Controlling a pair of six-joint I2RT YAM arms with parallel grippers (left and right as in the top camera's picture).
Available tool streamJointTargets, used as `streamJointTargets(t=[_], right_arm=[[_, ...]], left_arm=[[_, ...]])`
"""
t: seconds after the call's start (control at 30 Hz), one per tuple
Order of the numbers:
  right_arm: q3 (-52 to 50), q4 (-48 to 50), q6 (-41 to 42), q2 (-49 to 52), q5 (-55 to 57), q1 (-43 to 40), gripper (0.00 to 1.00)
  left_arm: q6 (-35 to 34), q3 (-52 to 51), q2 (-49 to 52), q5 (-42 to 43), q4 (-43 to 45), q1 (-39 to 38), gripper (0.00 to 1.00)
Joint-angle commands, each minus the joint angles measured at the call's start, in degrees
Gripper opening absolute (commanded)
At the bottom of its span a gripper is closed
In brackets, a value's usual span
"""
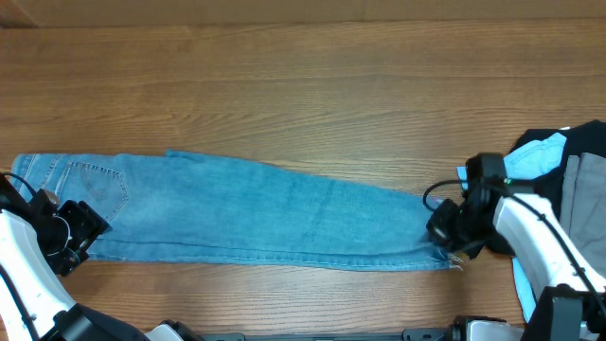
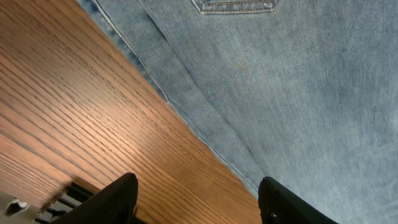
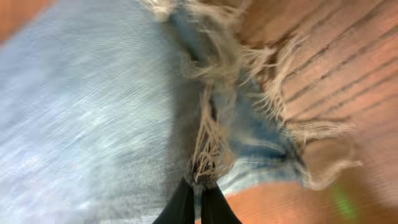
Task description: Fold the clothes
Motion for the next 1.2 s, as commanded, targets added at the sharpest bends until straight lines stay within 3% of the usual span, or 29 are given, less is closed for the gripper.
streamJointTargets(t=[0.0, 0.17, 0.43, 0.5, 0.6, 0.83, 1.17], right_arm=[[9.5, -3.5, -3.7, -0.7, -0.5, -0.1, 0.04], [15.7, -6.0, -3.7, -0.7, -0.5, -0.1, 0.04], [17.0, -2.5, -0.3, -0.7, -1.4, -0.2, 0.04], [17.0, -1.9, -0.3, -0.7, -2.6, -0.2, 0.04], [17.0, -1.8, -0.4, -0.7, -3.4, -0.2, 0.04], [17.0, -2.8, -0.4, -0.7, -3.3, -0.2, 0.04], [17.0, -3.5, -0.4, -0.7, -3.3, -0.2, 0.04]], left_arm=[[-1.0, -0.1, -0.3, 0.7, 0.5, 0.0, 0.66], [-2.9, -0.1, -0.3, -1.2, 2.1, 0.1, 0.71], [-7.4, -4.2, 0.0, -5.6, 8.2, 0.2, 0.78], [-8.8, -6.3, 0.3, -6.5, 10.8, 0.2, 0.79], [-9.8, -8.9, 1.9, -6.5, 15.5, 1.2, 0.70], [-6.7, -9.4, 9.2, -1.8, 26.1, 6.2, 0.68], [-3.9, -9.3, 15.7, -0.2, 40.8, 7.0, 0.81]])
